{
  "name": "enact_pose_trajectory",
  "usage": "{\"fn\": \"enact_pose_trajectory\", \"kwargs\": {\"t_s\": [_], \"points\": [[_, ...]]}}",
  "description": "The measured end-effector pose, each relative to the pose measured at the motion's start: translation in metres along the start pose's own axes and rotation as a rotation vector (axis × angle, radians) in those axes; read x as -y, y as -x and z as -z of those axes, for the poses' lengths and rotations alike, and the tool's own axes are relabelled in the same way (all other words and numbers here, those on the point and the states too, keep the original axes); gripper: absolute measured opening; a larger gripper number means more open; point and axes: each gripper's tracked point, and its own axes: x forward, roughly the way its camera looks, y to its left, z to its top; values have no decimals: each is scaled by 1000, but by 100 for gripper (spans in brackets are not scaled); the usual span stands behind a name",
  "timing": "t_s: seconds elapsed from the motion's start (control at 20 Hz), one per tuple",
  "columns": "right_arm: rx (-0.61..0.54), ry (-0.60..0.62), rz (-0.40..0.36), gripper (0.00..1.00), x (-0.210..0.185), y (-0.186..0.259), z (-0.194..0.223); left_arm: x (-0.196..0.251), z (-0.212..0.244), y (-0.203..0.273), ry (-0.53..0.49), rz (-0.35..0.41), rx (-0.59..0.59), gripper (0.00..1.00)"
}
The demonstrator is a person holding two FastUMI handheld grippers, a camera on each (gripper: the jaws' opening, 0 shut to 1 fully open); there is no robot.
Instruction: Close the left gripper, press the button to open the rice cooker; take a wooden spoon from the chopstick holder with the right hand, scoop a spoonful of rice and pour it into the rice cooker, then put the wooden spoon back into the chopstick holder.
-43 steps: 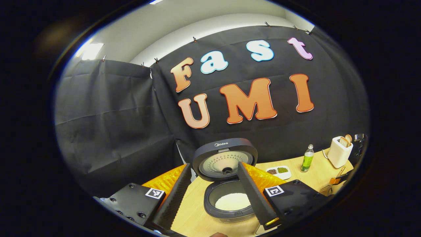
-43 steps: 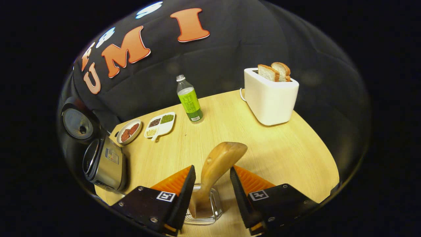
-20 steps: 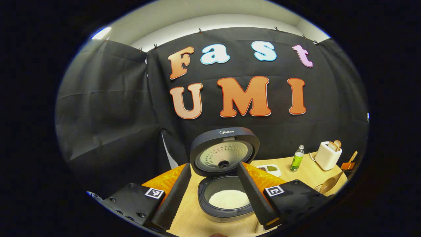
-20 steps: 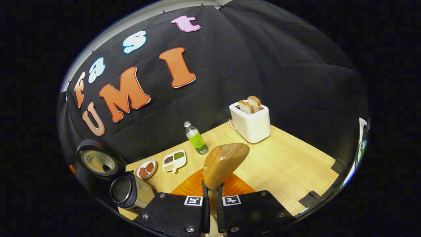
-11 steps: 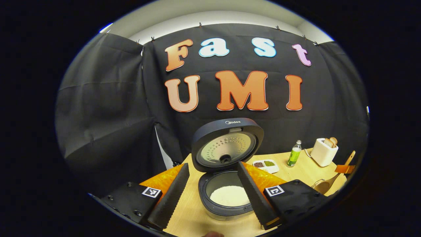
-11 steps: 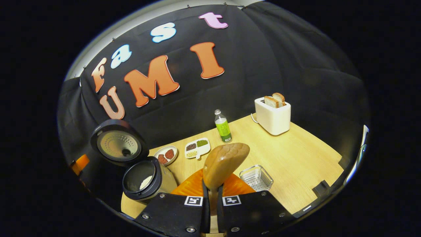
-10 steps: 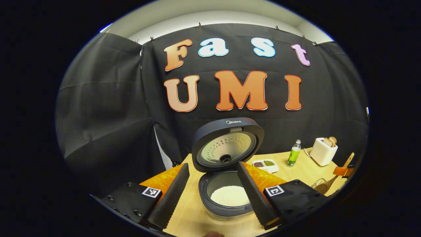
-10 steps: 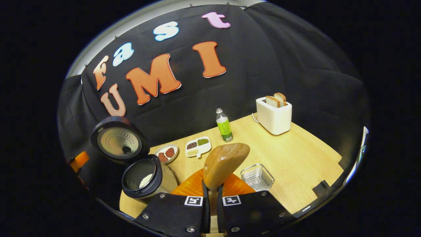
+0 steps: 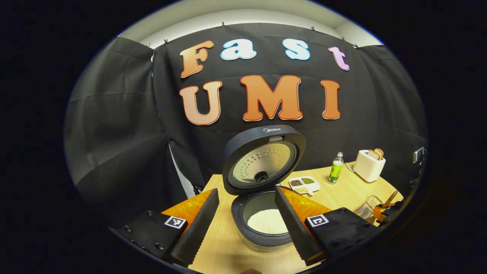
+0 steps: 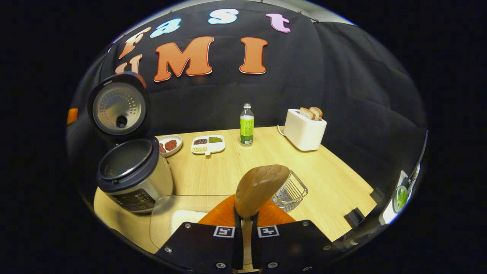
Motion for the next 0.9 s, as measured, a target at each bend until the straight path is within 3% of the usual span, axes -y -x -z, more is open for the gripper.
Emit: {"fn": "enact_pose_trajectory", "kwargs": {"t_s": [0.05, 0.2, 0.45, 0.75, 0.8, 0.9], "points": [[13, 19, 16, 8, 0, 1, 3, -2, 2, -1, -3, 7, -3, 94], [0, 66, 50, 7, -4, 4, 31, -6, 7, -5, -9, 25, -10, 94], [-30, -32, 58, 8, -15, 16, 49, -9, 12, -6, -28, 44, -20, 94], [-91, -156, -47, 7, -54, 18, 55, -21, 24, -5, -18, 26, -46, 94], [-98, -158, -70, 8, -61, 20, 54, -25, 25, -4, -14, 18, -48, 99], [-123, -169, -115, 8, -75, 20, 53, -28, 27, -5, -6, 3, -53, 94]]}}
